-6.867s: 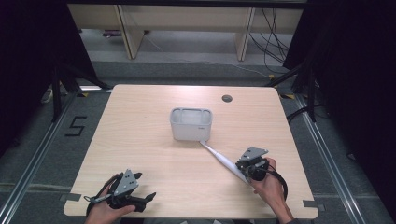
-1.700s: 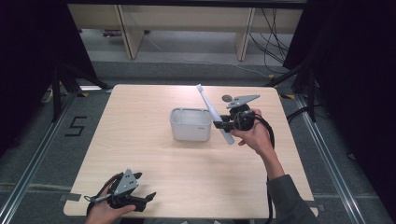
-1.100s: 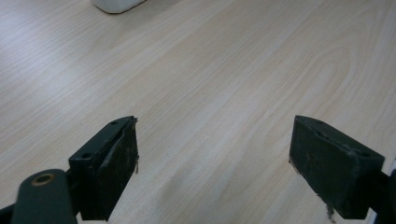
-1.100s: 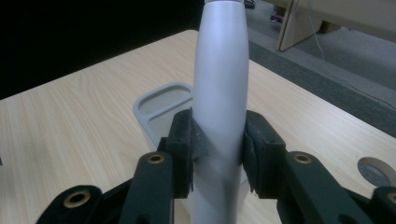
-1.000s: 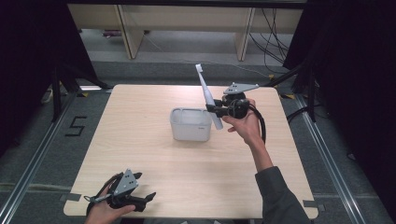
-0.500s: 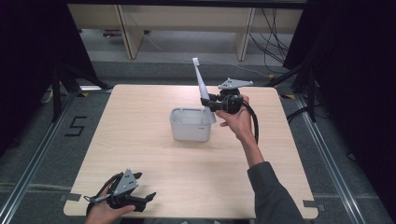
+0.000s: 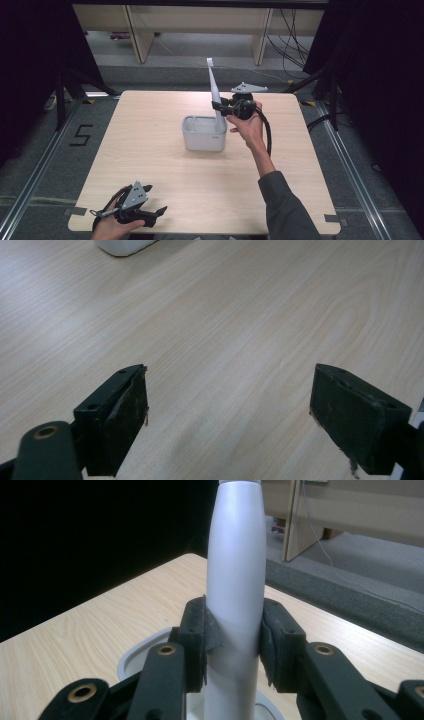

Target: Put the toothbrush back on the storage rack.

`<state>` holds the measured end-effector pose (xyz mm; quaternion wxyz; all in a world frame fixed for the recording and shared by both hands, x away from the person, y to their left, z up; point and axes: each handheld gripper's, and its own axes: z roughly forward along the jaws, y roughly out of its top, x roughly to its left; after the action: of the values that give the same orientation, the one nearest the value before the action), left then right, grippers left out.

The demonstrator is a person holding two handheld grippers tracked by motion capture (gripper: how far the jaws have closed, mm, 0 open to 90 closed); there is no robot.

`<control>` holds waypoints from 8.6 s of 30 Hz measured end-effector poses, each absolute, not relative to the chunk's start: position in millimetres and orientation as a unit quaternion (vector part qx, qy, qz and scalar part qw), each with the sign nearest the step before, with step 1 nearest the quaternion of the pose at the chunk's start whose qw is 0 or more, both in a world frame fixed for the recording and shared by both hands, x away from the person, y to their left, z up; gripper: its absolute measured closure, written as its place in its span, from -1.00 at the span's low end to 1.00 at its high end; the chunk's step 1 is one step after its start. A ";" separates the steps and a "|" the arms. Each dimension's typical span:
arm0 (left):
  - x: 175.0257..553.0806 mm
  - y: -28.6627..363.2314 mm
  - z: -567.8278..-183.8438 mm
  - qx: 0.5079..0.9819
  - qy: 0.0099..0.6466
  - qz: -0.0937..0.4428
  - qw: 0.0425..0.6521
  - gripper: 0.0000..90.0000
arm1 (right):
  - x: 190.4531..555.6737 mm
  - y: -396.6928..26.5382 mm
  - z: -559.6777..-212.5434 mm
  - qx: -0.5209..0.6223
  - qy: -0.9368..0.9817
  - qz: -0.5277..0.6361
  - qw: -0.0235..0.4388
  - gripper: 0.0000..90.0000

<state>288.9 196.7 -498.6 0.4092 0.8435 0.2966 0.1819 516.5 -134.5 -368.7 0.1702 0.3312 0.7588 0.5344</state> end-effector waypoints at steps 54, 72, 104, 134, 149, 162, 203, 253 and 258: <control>289.4 197.2 -498.7 0.848 0.289 0.185 0.403 -0.66 | 512.9 -139.8 -402.8 0.342 0.768 0.507 0.191 0.48; 289.8 197.0 -499.3 0.848 0.289 0.187 0.402 -0.66 | 512.3 -141.1 -415.6 0.359 0.769 0.494 0.190 0.48; 289.6 197.4 -498.5 0.853 0.287 0.184 0.396 -0.66 | 504.7 -142.5 -419.3 0.373 0.766 0.489 0.186 0.27; 288.8 194.7 -500.8 0.841 0.298 0.179 0.414 -0.66 | 487.1 -156.6 -405.4 0.362 0.755 0.511 0.194 0.03; 289.3 195.0 -501.1 0.844 0.296 0.186 0.408 -0.66 | 474.9 -174.3 -407.8 0.364 0.754 0.514 0.188 -0.03; 289.6 196.4 -500.0 0.849 0.290 0.181 0.402 -0.66 | 463.3 -176.7 -412.0 0.368 0.748 0.521 0.185 -0.21; 289.3 197.3 -498.5 0.852 0.289 0.185 0.396 -0.66 | 430.8 -182.5 -425.5 0.371 0.769 0.492 0.170 -0.50; 288.7 195.0 -499.9 0.843 0.296 0.182 0.410 -0.66 | 373.4 -185.0 -462.0 0.360 0.806 0.451 0.135 -0.53; 289.6 197.1 -499.5 0.848 0.290 0.187 0.401 -0.66 | 366.9 -185.6 -465.1 0.350 0.809 0.454 0.133 -0.53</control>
<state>289.6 197.1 -499.5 0.4013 0.8484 0.2902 0.1869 366.9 -185.6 -465.1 0.1331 0.3497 0.8087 0.4538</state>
